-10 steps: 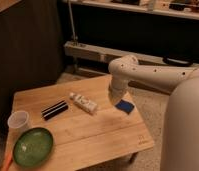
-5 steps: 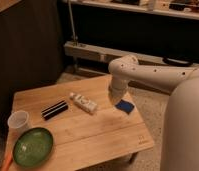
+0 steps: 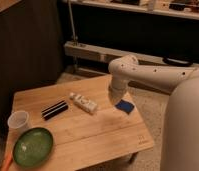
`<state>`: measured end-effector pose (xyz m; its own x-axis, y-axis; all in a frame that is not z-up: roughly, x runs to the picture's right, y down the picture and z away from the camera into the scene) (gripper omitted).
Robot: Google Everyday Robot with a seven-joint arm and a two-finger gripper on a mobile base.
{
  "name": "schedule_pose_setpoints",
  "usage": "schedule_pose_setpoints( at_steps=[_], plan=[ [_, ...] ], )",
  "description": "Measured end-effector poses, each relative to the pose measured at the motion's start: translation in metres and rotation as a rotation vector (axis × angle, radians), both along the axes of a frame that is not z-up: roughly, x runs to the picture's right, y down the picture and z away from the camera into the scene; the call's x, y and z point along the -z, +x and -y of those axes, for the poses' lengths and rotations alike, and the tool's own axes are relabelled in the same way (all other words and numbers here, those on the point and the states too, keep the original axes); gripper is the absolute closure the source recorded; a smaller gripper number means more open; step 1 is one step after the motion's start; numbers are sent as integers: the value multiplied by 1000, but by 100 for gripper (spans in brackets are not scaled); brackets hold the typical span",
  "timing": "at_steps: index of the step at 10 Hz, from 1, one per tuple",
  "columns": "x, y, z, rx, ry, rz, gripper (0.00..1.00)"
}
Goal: Wipe the white sponge on the table
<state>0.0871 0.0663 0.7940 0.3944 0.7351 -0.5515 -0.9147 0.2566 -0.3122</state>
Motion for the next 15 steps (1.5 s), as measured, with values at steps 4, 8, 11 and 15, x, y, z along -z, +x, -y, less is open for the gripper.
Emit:
schedule_pose_setpoints(
  at_steps=[4, 8, 11, 15],
  plan=[
    [8, -3, 10, 43, 48, 85, 96],
    [51, -4, 62, 317, 177, 389, 96],
    [67, -5, 79, 409, 222, 483, 96],
    [55, 9, 80, 417, 231, 501, 96]
  ],
)
